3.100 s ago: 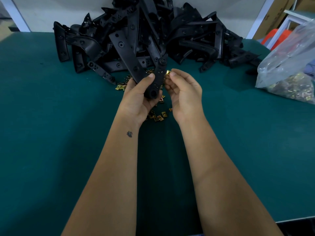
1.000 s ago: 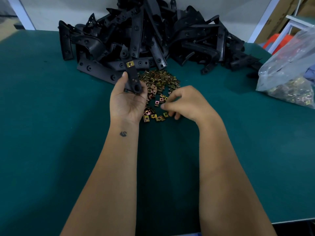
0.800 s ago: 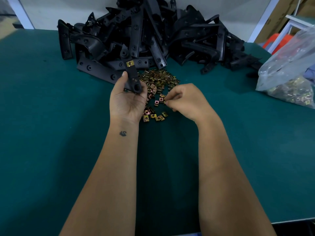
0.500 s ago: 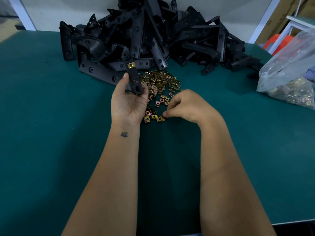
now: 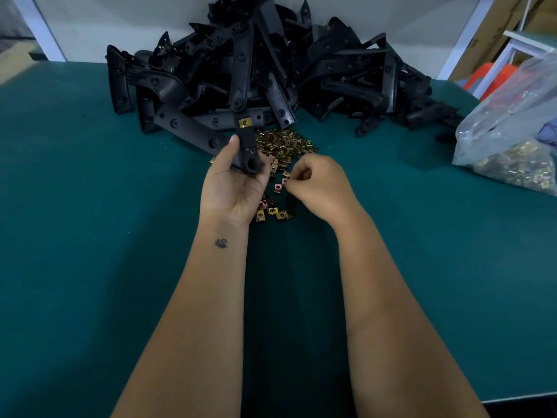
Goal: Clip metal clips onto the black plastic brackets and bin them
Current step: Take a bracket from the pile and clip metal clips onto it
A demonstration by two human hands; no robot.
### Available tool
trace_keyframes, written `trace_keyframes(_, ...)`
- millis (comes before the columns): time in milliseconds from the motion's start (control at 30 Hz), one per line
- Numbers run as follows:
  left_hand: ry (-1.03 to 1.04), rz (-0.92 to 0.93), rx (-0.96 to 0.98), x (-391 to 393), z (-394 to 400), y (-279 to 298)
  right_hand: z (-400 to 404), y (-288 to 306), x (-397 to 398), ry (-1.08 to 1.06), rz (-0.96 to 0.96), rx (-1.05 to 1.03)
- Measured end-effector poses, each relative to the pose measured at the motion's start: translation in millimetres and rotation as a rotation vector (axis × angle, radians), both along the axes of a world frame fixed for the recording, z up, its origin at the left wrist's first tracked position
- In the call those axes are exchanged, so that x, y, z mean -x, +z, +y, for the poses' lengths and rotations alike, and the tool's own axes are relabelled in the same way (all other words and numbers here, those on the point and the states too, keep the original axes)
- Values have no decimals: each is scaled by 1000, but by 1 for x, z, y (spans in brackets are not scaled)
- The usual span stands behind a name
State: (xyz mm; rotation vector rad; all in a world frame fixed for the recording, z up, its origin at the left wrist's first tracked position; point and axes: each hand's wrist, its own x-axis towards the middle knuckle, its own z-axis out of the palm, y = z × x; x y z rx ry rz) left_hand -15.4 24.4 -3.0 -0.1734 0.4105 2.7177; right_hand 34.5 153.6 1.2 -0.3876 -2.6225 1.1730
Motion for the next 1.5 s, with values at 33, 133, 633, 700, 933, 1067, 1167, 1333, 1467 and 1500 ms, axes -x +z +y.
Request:
trace_keyframes(33, -25, 12, 5, -1, 0, 0, -3, 0, 1, -34, 60, 103)
trace_keyframes(133, -94, 63, 81, -3, 2, 1, -12, 4, 5, -118, 230, 513)
trace_keyframes(633, -103, 169, 92, -1, 2, -5, -14, 6, 4, 101, 340, 1158)
trace_keyframes(700, -109, 176, 91, -1, 2, -5, -14, 6, 4, 116, 330, 1150)
trace_keyframes(933, -110, 189, 104, -2, 1, -6, -14, 7, 4, 92, 323, 1151)
trace_keyframes(1067, -110, 188, 119, -2, 2, -6, -15, 6, 4, 75, 323, 1135)
trace_keyframes(1167, -109, 185, 130, -2, 2, -5, -15, 6, 5, 66, 330, 1114)
trace_keyframes(1333, -107, 166, 120, -3, 2, -5, -16, 4, 5, 61, 359, 1072)
trace_keyframes(1467, -104, 183, 158, -3, 2, -5, -16, 5, 5, 58, 379, 967)
trace_keyframes(1500, -111, 187, 165, -3, 2, -4, -17, 5, 5, 59, 386, 954)
